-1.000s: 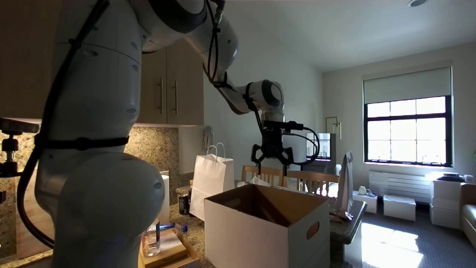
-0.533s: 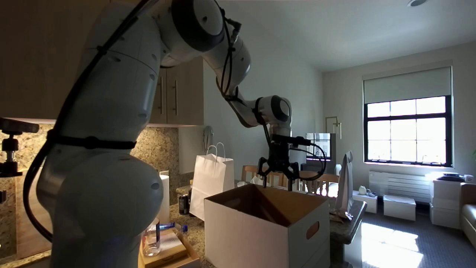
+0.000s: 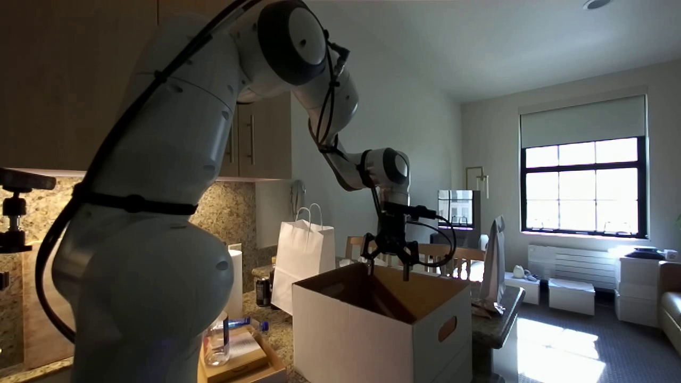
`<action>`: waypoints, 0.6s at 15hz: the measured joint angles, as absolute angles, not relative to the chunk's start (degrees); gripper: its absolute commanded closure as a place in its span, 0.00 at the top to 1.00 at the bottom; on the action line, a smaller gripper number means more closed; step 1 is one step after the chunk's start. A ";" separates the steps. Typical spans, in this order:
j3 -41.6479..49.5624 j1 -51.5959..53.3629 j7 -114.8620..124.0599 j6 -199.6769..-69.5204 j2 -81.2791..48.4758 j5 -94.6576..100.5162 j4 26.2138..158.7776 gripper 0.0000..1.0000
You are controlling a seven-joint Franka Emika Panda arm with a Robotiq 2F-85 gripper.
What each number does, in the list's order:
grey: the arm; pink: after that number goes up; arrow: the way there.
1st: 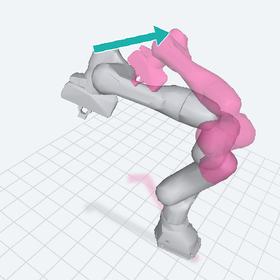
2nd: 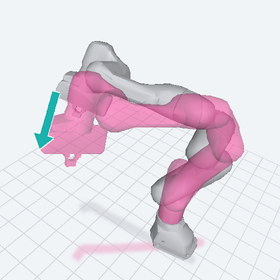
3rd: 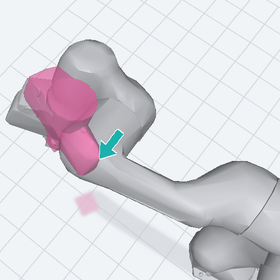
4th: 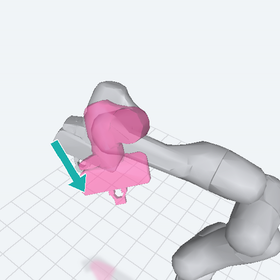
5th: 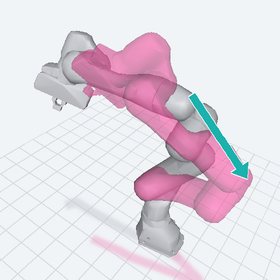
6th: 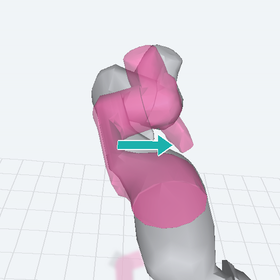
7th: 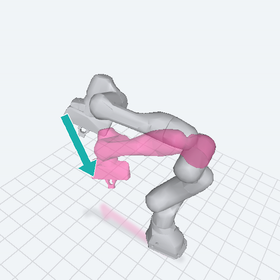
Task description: Remove the bottles from the box and put them on the table
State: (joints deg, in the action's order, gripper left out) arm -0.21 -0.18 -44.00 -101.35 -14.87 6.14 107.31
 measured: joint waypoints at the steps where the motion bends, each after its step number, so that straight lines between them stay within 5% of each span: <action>1: -0.21 -0.19 -44.00 -101.36 -14.87 6.14 107.31 1.00; 9: -0.58 -0.19 -43.49 -102.17 -15.08 6.14 107.26 1.00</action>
